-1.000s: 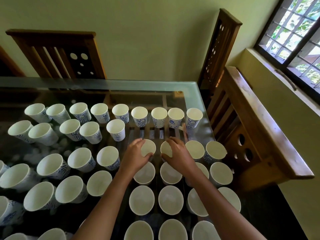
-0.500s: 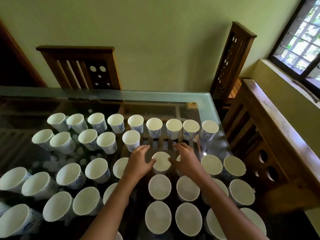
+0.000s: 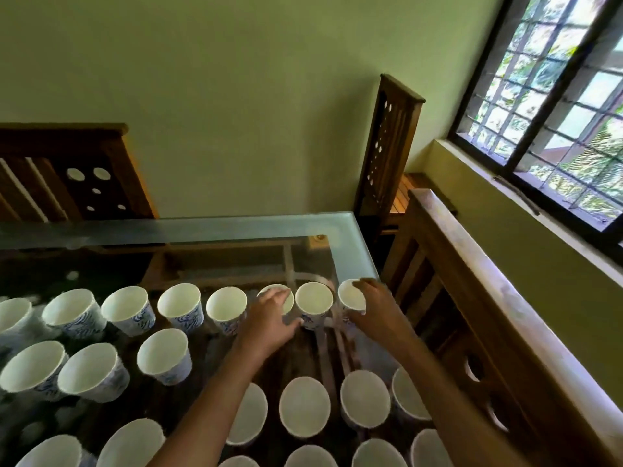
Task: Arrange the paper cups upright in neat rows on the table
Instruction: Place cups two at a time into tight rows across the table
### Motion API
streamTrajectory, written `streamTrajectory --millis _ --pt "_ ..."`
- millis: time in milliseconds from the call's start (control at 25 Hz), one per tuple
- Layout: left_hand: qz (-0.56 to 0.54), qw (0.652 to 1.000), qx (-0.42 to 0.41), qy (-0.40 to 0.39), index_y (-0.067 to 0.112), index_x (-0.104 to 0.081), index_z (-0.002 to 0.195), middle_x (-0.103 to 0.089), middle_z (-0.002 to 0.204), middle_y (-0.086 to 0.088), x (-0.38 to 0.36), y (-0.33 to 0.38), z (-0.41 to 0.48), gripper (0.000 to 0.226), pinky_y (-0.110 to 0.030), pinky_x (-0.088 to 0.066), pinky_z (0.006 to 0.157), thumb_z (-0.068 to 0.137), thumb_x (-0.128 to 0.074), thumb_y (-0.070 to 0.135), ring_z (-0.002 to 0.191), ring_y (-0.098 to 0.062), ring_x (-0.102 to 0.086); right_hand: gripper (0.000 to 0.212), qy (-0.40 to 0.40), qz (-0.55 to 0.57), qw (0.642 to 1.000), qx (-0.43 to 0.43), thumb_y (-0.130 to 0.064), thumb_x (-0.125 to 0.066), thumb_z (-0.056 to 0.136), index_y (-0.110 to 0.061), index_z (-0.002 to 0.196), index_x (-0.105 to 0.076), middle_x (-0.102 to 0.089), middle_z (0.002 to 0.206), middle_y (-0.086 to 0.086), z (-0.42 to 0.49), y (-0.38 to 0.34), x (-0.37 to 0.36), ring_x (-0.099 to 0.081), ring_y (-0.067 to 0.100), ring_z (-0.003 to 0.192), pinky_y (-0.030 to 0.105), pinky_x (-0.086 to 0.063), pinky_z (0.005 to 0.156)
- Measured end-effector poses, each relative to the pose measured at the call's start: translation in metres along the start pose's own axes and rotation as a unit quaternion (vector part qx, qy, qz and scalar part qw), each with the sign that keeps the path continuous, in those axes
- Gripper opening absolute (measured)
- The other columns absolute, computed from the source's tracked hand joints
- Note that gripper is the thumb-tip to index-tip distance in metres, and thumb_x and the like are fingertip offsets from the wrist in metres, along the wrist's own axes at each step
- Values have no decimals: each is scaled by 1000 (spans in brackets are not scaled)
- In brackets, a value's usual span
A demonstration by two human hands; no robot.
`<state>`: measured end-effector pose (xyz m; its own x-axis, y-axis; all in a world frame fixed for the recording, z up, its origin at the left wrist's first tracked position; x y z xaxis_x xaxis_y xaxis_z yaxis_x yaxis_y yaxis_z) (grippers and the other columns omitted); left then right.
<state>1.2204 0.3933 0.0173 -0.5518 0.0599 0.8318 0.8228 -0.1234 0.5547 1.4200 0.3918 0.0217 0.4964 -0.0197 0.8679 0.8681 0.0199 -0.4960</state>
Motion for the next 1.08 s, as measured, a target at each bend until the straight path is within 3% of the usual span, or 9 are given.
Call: streamTrajectory --millis 200,360,800,1080 --pt "29 998 -28 -37 16 -32 142 -30 150 0 -23 20 34 72 -30 -23 111 82 -65 37 137 -17 -27 65 -26 -51 998 15 -38 -67 81 -14 135 -40 -42 140 1 23 21 -1 -33 17 131 28 -26 109" --pt "49 997 -25 -48 18 -28 143 -28 150 0 -35 26 49 72 -30 -24 111 84 -62 41 137 -17 -26 65 -26 -45 999 10 -39 -69 80 -15 134 -42 -43 139 1 30 24 -8 -37 18 128 32 -32 108" --pt "31 998 -37 -50 20 -35 140 -36 147 0 -40 37 40 69 -31 -30 107 82 -65 42 133 -18 -35 62 -38 -5 999 -19 -32 -74 77 -15 130 -47 -52 132 4 21 34 2 -50 17 119 27 -39 104" --pt "-4 996 -45 -81 19 -37 139 -39 145 -2 -50 62 5 69 -31 -34 105 80 -69 36 131 -20 -39 67 -67 -16 995 -67 -30 -71 81 -15 138 -39 -41 142 3 -17 40 15 -39 18 130 22 -28 105"
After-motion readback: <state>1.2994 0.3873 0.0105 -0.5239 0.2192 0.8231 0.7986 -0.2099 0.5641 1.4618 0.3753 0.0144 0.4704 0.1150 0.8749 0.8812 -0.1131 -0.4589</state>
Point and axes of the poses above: each hand's wrist, its own z-axis towards the middle knuckle, its own x-axis out of the back of the hand, y = z × x, the point moved 1 cm from there along z, towards the middle knuckle
